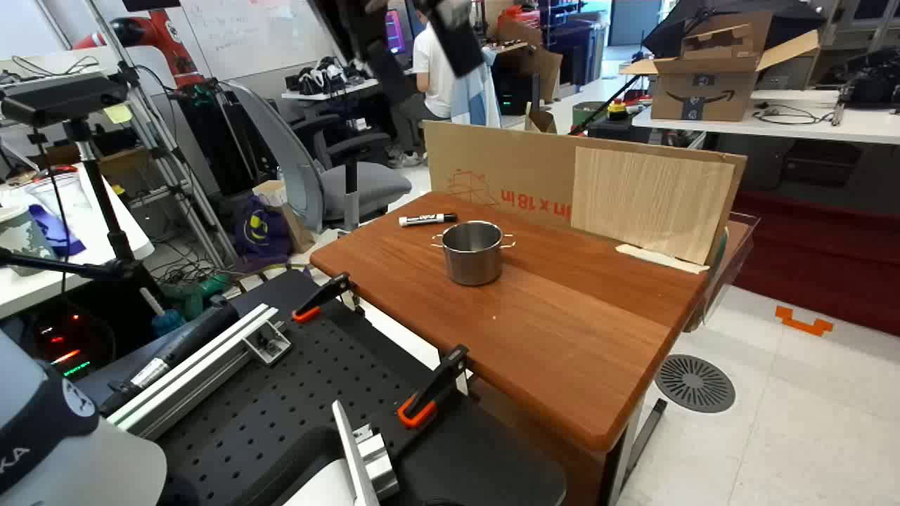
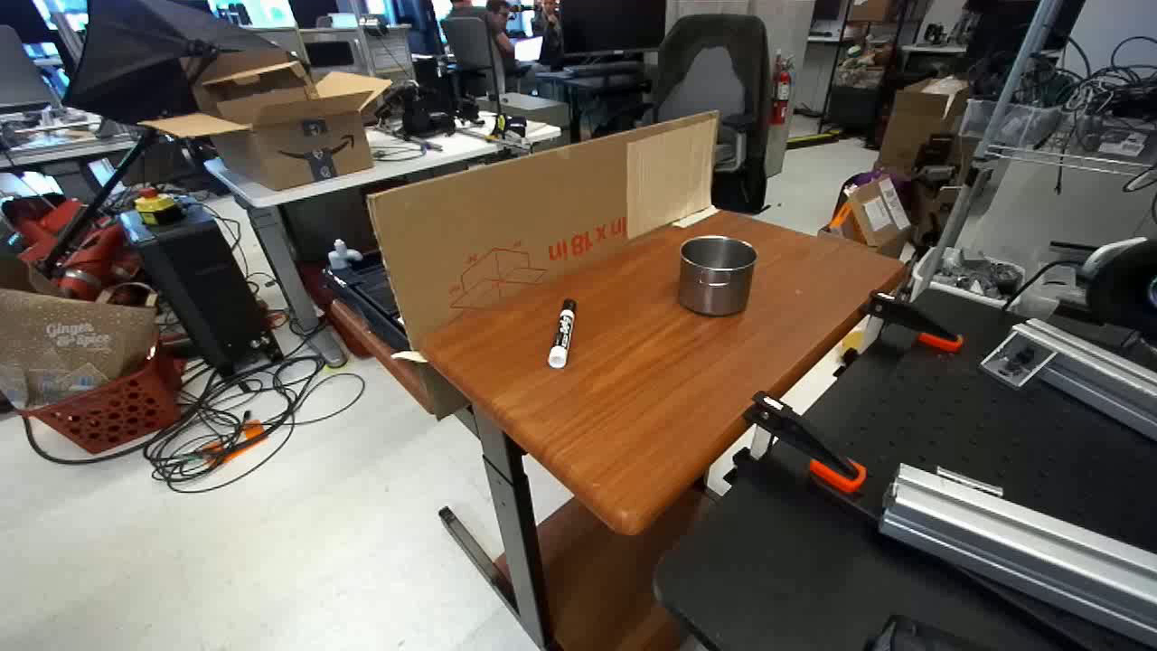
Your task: Place the black marker inside the pot
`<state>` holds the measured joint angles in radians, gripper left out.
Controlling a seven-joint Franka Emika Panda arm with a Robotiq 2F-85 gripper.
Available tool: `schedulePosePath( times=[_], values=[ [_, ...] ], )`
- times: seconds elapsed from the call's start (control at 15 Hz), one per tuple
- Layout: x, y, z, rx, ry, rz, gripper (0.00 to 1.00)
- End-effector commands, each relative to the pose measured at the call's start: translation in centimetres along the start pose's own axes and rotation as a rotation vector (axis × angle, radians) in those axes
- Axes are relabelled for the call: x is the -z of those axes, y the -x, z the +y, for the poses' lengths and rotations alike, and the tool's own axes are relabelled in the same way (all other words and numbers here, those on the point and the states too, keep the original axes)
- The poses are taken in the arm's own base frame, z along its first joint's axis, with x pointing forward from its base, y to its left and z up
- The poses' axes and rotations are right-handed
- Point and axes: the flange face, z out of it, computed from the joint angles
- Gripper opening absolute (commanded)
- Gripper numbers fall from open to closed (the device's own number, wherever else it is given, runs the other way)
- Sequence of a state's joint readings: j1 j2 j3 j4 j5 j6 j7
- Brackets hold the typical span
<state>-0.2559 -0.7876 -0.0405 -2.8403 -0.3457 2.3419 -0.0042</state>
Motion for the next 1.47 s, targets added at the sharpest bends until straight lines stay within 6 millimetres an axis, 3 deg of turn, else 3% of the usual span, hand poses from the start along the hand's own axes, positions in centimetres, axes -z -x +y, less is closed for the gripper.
schedulePosePath(
  times=[0.0,0.47,0.73,1.07,1.4],
  values=[
    [-1.2,0.8,-0.5,0.007,-0.008,-0.031,1.0],
    [-1.4,0.9,-0.6,0.01,-0.009,-0.038,1.0],
    [-2.1,-0.6,-1.5,-0.078,0.0,-0.03,1.0],
    [-4.7,-3.0,-5.3,-0.216,0.003,-0.034,1.0],
    [-8.7,-5.3,-11.9,-0.325,-0.039,-0.044,1.0]
  ],
)
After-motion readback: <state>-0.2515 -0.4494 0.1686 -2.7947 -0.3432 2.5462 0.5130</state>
